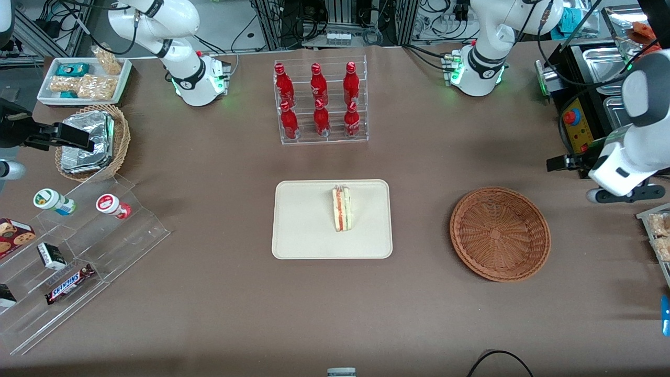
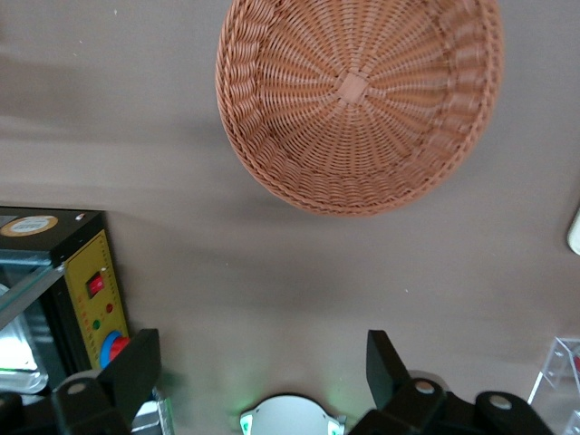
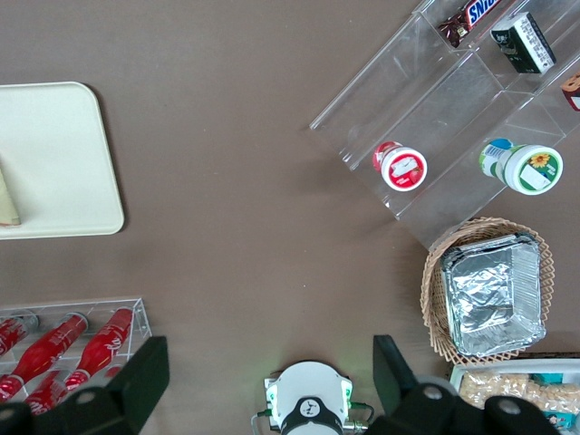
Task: Place sandwich from basket to tray
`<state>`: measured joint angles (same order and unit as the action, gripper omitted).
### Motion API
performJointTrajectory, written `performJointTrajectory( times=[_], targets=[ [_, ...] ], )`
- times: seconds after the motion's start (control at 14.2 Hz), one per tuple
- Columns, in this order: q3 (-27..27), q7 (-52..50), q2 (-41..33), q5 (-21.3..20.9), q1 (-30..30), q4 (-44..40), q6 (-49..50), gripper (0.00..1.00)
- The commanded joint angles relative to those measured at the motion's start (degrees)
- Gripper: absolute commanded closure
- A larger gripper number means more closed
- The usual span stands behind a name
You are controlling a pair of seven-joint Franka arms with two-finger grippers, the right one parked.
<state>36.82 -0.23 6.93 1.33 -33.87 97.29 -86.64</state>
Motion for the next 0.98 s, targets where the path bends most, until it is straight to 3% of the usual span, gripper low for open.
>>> performJointTrajectory(
  times=[0.0, 0.14, 0.21, 0.28, 0.42, 0.49, 0.7, 0.91],
  targets=[
    [0.3, -0.5, 2.3, 0.5, -0.4, -6.5, 5.0, 0.00],
    [-0.5, -0.5, 2.7, 0.3, 1.2, -8.8, 6.2, 0.00],
    [-5.0, -0.3, 2.8, 1.0, 8.3, -10.4, 7.3, 0.00],
    [-16.7, -0.4, 2.5, 1.1, 17.2, -13.8, 9.1, 0.00],
    [-34.8, -0.6, 4.0, 0.7, 33.7, -19.9, 12.3, 0.00],
    [-38.7, -0.6, 4.8, 0.3, 37.0, -22.8, 12.9, 0.00],
    [-42.8, -5.4, 4.2, -3.4, 37.3, -25.3, 16.6, 0.00],
    [-45.6, -11.9, 3.1, -3.3, 37.2, -23.7, 17.9, 0.00]
  ],
)
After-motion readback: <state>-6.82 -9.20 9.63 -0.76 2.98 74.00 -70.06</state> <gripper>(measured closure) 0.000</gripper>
